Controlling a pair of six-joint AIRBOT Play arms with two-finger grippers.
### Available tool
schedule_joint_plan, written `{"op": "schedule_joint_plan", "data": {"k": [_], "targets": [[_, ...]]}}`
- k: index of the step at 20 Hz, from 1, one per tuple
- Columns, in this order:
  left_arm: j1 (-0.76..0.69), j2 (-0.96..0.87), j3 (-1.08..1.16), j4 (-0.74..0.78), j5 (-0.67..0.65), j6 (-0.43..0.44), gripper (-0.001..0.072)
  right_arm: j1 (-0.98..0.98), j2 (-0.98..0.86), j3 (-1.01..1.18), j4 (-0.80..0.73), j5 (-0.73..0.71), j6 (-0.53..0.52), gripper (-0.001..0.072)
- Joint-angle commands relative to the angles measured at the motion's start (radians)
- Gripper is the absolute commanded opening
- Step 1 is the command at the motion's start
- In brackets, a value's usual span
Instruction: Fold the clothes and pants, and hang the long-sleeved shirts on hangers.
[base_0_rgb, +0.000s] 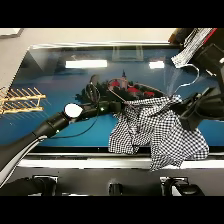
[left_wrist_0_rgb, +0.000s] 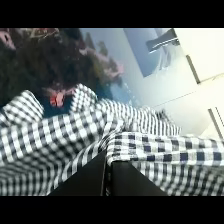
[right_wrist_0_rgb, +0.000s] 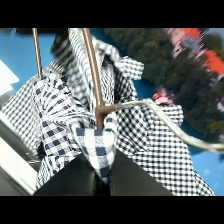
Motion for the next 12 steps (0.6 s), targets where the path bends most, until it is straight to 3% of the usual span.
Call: {"op": "schedule_joint_plan", "data": {"k": [1, 7, 12], "targets": [[0.058, 0.005, 0.052, 0.026, -0.031, 0.035, 0.0017, -0.001, 0.008, 0.000, -0.005, 0.035, 0.021, 0.0021], [0.155, 0.004, 0.124, 0.055, -0.092, 0.035, 0.0017, -0.001, -0.040, 0.000, -0.029, -0.002, 0.018, 0.0021], [0.215, 0.002, 0.169, 0.056, -0.129, 0.035, 0.0017, -0.001, -0.126, 0.000, -0.030, -0.140, -0.023, 0.0020]]}}
